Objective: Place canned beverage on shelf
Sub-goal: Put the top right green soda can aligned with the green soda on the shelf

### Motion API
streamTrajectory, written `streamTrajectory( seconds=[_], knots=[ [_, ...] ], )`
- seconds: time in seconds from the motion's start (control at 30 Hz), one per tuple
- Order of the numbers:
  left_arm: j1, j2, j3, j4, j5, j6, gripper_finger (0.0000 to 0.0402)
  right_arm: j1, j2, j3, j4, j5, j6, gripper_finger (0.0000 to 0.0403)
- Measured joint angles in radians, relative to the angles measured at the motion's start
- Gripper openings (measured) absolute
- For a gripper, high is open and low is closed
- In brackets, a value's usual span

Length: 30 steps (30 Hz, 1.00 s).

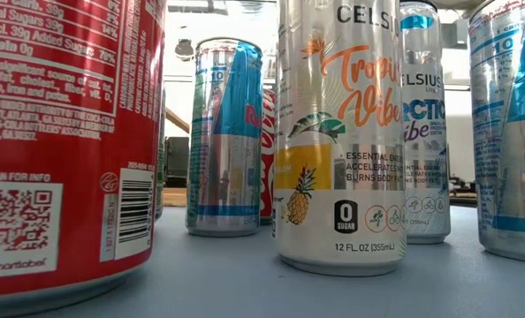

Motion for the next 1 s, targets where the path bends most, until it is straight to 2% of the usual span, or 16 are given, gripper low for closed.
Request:
streamTrajectory(
  seconds=[0.2,0.53,1.0],
  knots=[
    [0.0,0.0,0.0,-0.01,0.0,0.003,0.012,-0.005,0.076,0.029,0.014,-0.026,-0.07,0.0281],
    [0.0,0.0,0.0,-0.016,0.0,0.001,0.012,0.02,0.243,0.201,-0.127,-0.049,-0.091,0.0282],
    [0.0,0.0,0.0,-0.019,0.0,-0.002,0.012,0.065,0.368,0.204,-0.169,-0.052,-0.009,0.0282]
  ],
)
